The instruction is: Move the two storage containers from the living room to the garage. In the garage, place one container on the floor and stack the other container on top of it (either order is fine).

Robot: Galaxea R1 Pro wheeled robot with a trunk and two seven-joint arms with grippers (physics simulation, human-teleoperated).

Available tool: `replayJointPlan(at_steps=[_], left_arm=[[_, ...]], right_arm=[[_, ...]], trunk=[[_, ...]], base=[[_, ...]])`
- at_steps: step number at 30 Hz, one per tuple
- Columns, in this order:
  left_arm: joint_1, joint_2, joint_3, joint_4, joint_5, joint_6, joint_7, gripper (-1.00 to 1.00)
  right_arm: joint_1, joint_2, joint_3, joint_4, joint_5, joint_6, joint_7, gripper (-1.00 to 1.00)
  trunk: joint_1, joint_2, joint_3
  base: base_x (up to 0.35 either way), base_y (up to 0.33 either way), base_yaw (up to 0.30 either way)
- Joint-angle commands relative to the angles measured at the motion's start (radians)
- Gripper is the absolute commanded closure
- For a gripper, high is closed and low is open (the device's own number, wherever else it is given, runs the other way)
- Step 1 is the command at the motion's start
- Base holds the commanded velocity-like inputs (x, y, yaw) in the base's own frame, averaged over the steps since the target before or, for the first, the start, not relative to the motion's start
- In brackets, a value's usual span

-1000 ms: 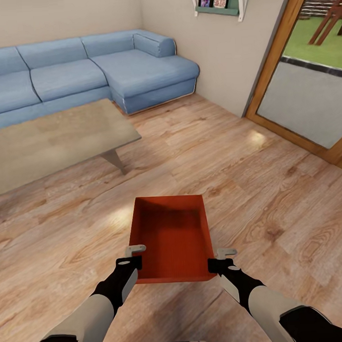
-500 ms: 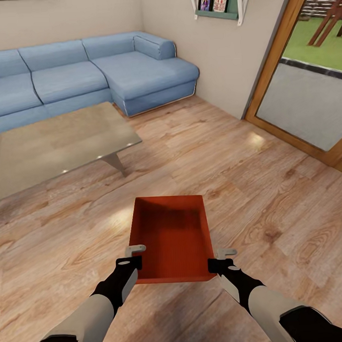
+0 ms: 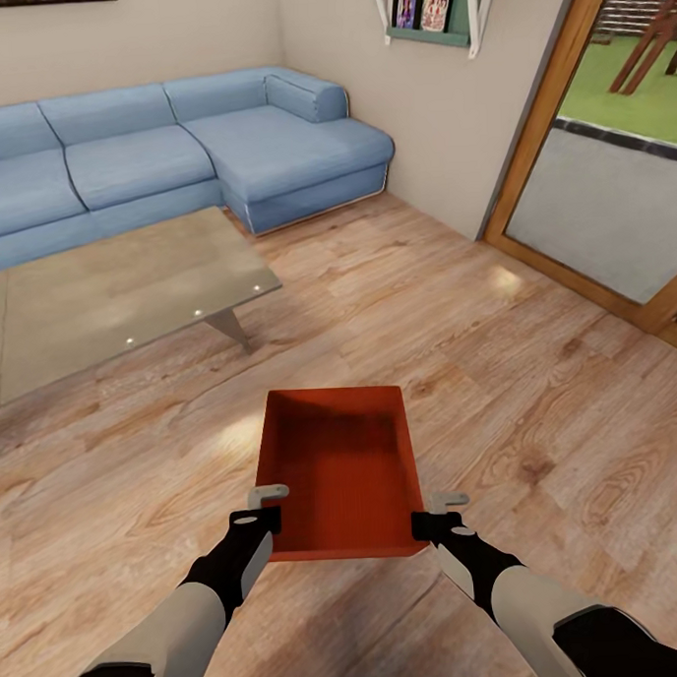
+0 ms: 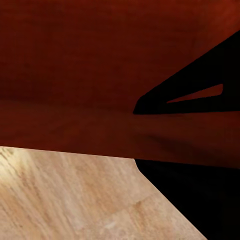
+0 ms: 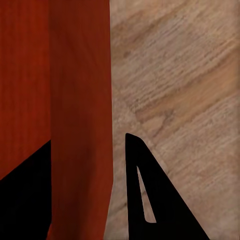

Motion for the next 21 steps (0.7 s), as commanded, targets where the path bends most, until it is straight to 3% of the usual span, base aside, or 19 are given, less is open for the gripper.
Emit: replayJointPlan(at_steps=[1,21], left_arm=[[0.0,-0.001,0.006,-0.001,0.004,0.005,0.006,1.0],[0.0,-0.001,0.006,-0.001,0.004,0.006,0.005,1.0]], right_arm=[[0.0,0.001,0.013,-0.001,-0.014,-0.002,-0.001,1.0],[-0.001,-0.001,0.013,-0.001,-0.015,-0.001,-0.002,1.0]], trunk=[[-0.004,0.007,0.003],[-0.081,0.147,0.065]], base=[[0.0,0.0,0.0],[0.0,0.0,0.0]])
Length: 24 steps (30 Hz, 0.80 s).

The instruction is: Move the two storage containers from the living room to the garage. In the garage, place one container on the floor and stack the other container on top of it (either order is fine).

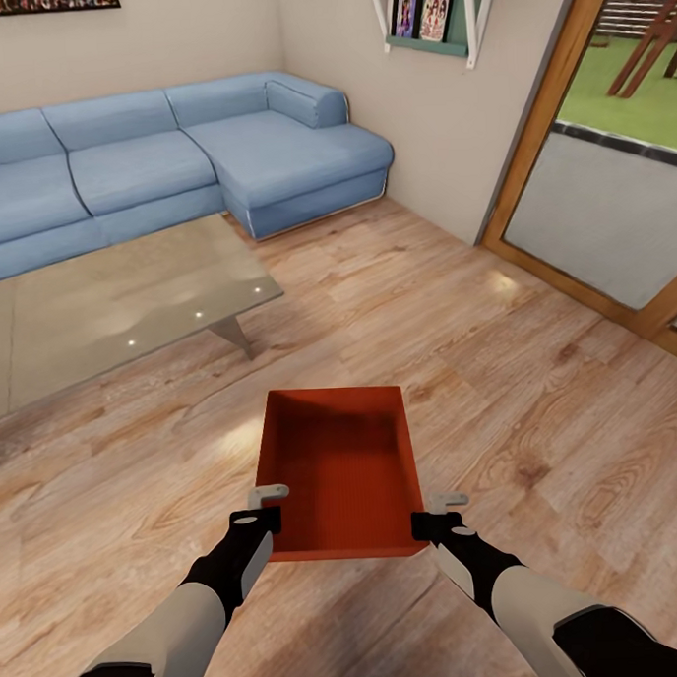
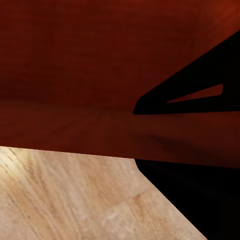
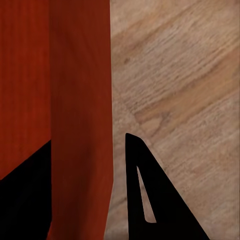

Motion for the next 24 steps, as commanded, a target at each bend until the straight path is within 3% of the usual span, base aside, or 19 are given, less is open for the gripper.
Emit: replayJointPlan(at_steps=[1,24], left_arm=[[0.0,-0.001,0.005,-0.002,0.004,0.006,0.006,1.0],[0.0,0.0,0.006,-0.002,0.005,0.006,0.006,1.0]], right_arm=[[0.0,0.0,0.01,-0.001,-0.013,-0.002,-0.004,1.0],[-0.001,-0.003,0.01,-0.001,-0.013,0.003,-0.004,1.0]], trunk=[[-0.004,0.007,0.003],[-0.092,0.168,0.075]], base=[[0.0,0.0,0.0],[0.0,0.0,0.0]])
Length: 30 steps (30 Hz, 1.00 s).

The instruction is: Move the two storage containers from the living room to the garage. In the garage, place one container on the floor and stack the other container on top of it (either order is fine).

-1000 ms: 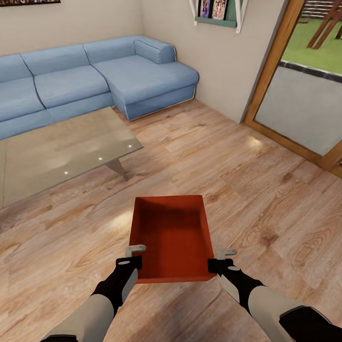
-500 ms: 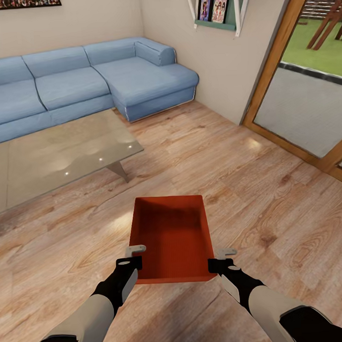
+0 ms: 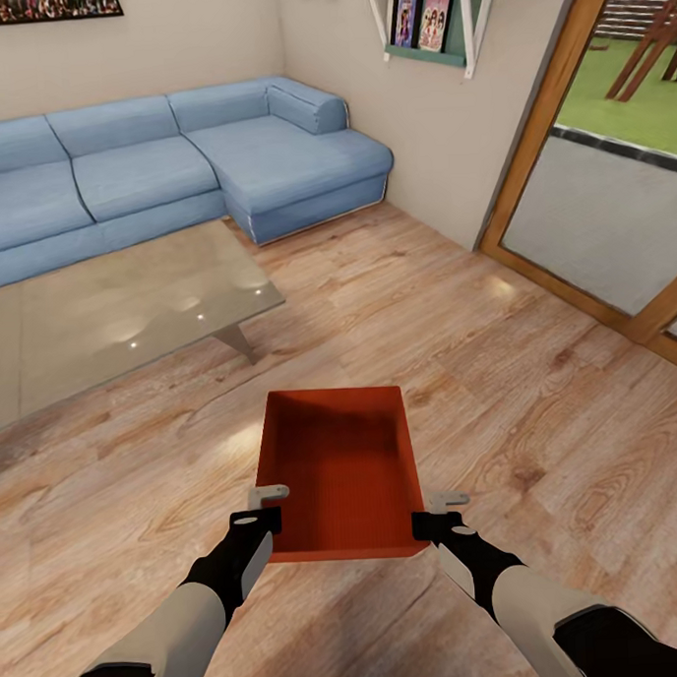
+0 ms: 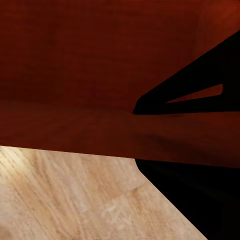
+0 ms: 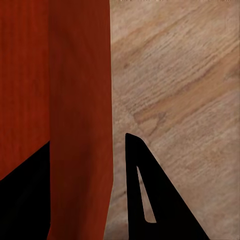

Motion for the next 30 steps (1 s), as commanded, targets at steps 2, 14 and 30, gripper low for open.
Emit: replayJointPlan(at_steps=[2,14,30], left_arm=[[0.0,0.001,0.006,-0.003,-0.001,0.006,0.005,1.0],[0.0,0.001,0.006,-0.003,-0.001,0.006,0.005,1.0],[0.0,0.001,0.006,-0.005,-0.001,0.006,0.006,1.0]], right_arm=[[0.0,0.0,0.005,0.001,-0.01,-0.004,-0.005,1.0],[0.0,0.001,0.005,0.001,-0.01,-0.007,-0.007,1.0],[-0.001,0.002,0.005,0.001,-0.009,-0.01,-0.006,1.0]], trunk=[[-0.008,0.014,0.006],[-0.054,0.098,0.043],[-0.115,0.21,0.094]], base=[[0.0,0.0,0.0],[0.0,0.0,0.0],[0.0,0.0,0.0]])
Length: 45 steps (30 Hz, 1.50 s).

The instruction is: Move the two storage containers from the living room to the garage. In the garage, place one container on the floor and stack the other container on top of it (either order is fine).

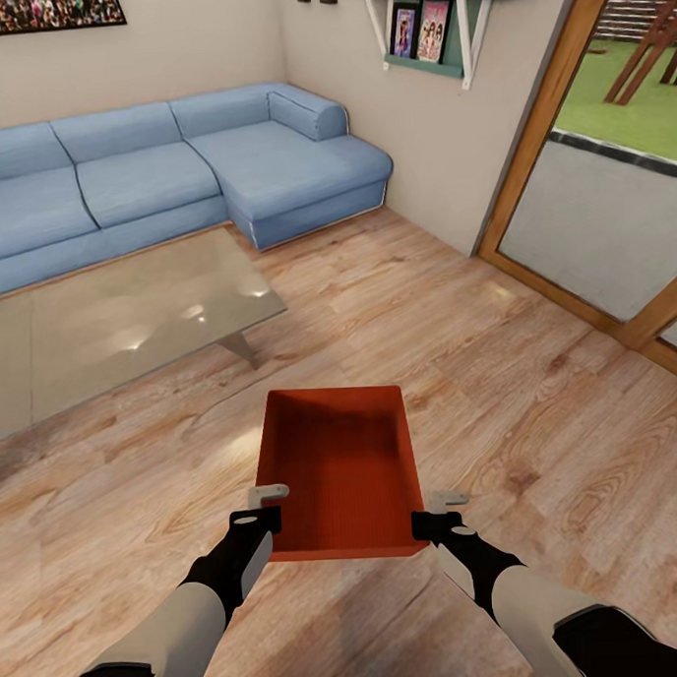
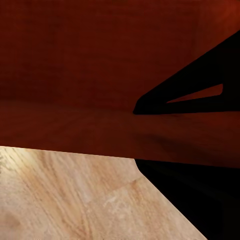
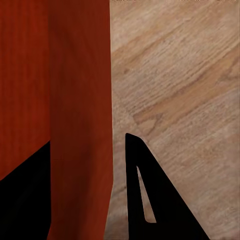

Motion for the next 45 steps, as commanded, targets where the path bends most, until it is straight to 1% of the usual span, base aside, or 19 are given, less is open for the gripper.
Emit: replayJointPlan(at_steps=[1,45], left_arm=[[0.0,0.0,0.007,-0.002,0.002,0.006,0.006,1.0],[0.0,0.0,0.007,-0.002,0.002,0.005,0.006,1.0]], right_arm=[[0.0,0.0,0.007,0.0,-0.009,-0.003,-0.004,1.0],[0.0,-0.002,0.006,0.0,-0.007,-0.003,-0.005,1.0]], trunk=[[-0.004,0.007,0.003],[-0.173,0.315,0.141]], base=[[0.0,0.0,0.0],[0.0,0.0,0.0]])
